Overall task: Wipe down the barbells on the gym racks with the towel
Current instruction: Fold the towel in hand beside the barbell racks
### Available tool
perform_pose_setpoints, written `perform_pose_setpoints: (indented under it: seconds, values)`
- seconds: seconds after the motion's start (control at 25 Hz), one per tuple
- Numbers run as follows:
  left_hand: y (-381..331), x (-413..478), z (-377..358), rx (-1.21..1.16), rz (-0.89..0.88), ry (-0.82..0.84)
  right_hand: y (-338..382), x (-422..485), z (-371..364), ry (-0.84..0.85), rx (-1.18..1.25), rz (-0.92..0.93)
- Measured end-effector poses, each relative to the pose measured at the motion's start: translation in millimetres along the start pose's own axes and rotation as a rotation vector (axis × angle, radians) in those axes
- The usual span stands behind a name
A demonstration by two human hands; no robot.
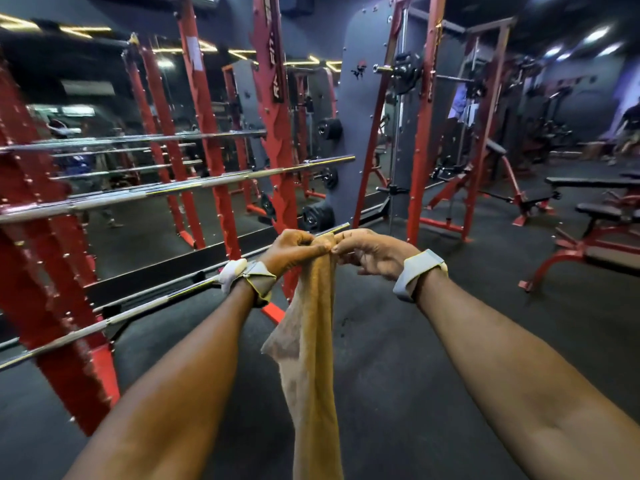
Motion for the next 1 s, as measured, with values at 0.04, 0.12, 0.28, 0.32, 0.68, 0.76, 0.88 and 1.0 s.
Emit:
perform_pose_setpoints:
  seconds: [0.04,0.12,0.28,0.32,0.68,0.76,0.88,1.0]
  values:
    - [3,20,-10,0.004,-0.006,-0.001,-6,9,21,0.017,0.02,-0.023]
    - [6,49,-21,0.005,0.002,-0.01,-14,25,51,0.0,0.073,-0.044]
    - [13,119,-45,-0.02,0.005,0.041,-16,65,117,-0.173,0.051,0.068]
    - [17,130,-48,-0.028,0.019,0.038,-14,73,128,-0.224,0.056,0.131]
    - [116,271,-62,-0.164,0.005,0.065,27,200,237,-0.571,0.193,0.425]
    - [149,296,-66,-0.155,0.007,0.079,43,226,259,-0.627,0.169,0.447]
    - [210,342,-70,-0.241,0.045,0.164,68,269,298,-0.698,0.174,0.475]
    - [259,381,-63,-0.296,0.121,0.197,85,303,335,-0.773,0.194,0.492]
Point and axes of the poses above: each hand's wrist, its own x-axis towards the middle knuckle, its own z-axis out of the back of the hand, y = z × x, the point moved 6 cm from there along x, towards the middle knuckle
